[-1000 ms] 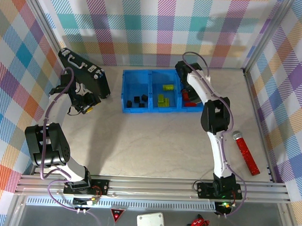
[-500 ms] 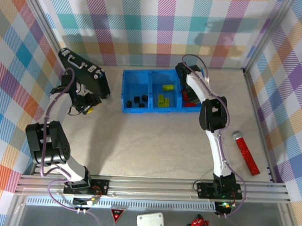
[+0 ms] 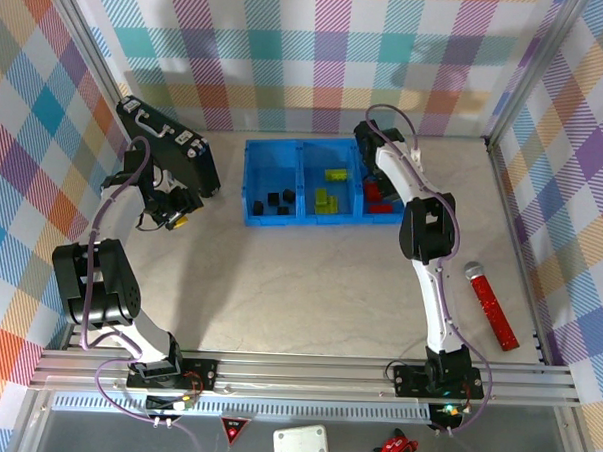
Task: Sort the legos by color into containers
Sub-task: Place the lego in the container, then reset both arms
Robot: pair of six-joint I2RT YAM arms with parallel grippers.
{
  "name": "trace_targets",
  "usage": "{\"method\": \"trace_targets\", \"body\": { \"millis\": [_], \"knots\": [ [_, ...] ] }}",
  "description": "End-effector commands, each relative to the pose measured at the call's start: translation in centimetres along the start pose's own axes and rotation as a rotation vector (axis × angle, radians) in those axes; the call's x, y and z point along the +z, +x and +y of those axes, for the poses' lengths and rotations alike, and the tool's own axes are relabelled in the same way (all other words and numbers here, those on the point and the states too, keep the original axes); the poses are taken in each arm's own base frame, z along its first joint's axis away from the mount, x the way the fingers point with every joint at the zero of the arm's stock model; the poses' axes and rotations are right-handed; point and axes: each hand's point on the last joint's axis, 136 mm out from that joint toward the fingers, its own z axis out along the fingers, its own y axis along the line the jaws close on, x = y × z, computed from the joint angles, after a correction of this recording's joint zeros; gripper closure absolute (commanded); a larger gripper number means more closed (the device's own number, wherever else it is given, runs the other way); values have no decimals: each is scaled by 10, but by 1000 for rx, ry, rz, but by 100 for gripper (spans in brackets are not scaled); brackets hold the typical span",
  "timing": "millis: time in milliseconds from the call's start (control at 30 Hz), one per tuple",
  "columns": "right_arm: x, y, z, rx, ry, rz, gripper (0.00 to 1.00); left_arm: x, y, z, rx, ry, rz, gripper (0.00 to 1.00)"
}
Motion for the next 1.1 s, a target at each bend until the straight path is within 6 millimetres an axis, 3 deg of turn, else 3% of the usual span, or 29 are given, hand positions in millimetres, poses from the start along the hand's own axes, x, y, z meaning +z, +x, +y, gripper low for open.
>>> {"method": "trace_targets", "body": {
  "millis": [0, 233, 433, 867, 933, 1000, 1067],
  "knots": [
    [-11, -13, 7, -2, -26, -26, 29, 2, 1, 6, -33, 3, 12, 47],
    [-25, -22, 11, -14, -53, -34, 21, 2, 1, 5, -34, 12, 14, 47],
    [-43, -27, 13, -27, -83, -31, 21, 3, 1, 4, -34, 15, 15, 47],
    [-109, -35, 23, -448, -293, -59, 13, -4, 2, 9, -14, -19, -7, 36],
    [-118, -34, 20, -550, -350, -54, 11, -3, 2, 10, -11, -25, -7, 31],
    [-126, -33, 14, -655, -402, -56, 8, -3, 3, 10, -1, -28, -7, 16],
    [-131, -34, 4, -743, -437, -61, 4, -4, 2, 12, 8, -50, -14, 9]
  ]
}}
